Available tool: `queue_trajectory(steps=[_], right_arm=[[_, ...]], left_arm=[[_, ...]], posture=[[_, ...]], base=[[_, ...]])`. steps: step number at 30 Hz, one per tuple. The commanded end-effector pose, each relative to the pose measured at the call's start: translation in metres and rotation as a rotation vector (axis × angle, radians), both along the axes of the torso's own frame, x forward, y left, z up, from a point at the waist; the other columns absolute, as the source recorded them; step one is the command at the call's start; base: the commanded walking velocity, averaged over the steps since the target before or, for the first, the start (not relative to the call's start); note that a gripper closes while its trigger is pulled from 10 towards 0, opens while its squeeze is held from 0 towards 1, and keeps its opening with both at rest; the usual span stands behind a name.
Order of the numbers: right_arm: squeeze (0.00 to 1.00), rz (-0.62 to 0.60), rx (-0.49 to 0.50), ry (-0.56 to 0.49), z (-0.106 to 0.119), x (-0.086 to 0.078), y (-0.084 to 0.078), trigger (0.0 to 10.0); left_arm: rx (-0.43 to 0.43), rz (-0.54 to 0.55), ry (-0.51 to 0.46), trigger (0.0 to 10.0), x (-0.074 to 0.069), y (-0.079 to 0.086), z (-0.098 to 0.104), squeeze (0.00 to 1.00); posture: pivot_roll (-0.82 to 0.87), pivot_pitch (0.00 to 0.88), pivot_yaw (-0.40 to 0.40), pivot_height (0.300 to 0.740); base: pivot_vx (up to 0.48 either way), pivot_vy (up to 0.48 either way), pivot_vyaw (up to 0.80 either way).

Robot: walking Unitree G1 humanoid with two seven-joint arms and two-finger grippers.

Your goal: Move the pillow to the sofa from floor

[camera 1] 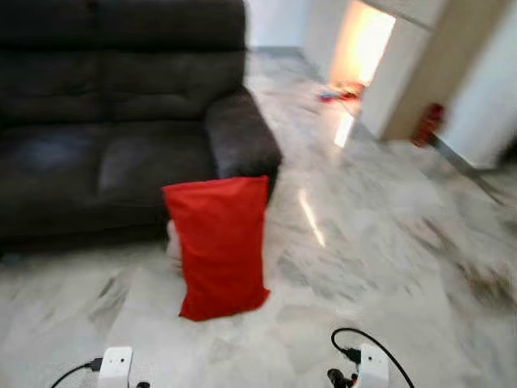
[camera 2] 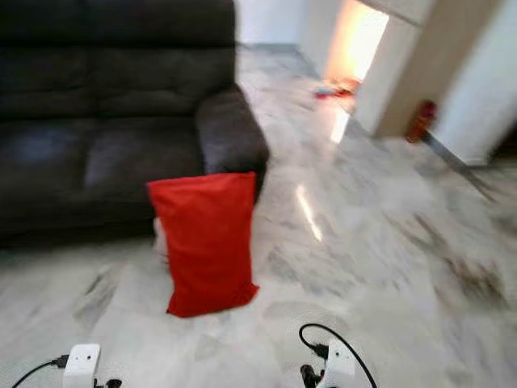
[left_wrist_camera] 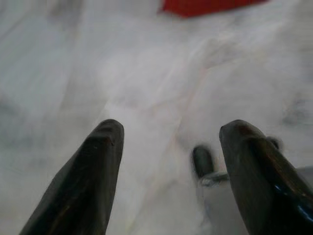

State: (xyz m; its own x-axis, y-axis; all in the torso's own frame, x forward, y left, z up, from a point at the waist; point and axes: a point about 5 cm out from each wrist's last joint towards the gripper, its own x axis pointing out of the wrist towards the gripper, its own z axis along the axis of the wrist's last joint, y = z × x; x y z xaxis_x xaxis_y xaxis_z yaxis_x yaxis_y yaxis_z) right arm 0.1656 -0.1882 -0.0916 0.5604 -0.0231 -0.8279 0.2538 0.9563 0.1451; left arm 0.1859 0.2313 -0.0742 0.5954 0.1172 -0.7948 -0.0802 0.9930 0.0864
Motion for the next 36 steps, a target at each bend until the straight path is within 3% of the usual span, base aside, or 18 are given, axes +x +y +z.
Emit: queue_trajectory(steps=[1,16,36], right_arm=[[0.0,0.01,0.013,-0.009,0.001,0.004,0.007,10.0],[0.0,0.0,0.024,-0.02,0.001,0.005,0.007,10.0],[0.0,0.015,0.034,-0.028,0.002,0.008,0.013,10.0]], left_arm=[[0.015,0.018,0.042,10.0,-0.013,0.01,-0.004,0.0],[0.0,0.011,0.053,10.0,-0.014,-0.004,-0.008,0.0],[0.005,0.015,0.047,10.0,-0.009,-0.002,-0.006,0.0]], posture=[[-0.06,0.0,-0.057,0.74],[-0.05,0.0,-0.057,0.74],[-0.04,0.0,-0.053,0.74]], base=[[0.0,0.48,-0.8],[0.0,0.48,-0.05],[0.0,0.453,-0.77]])
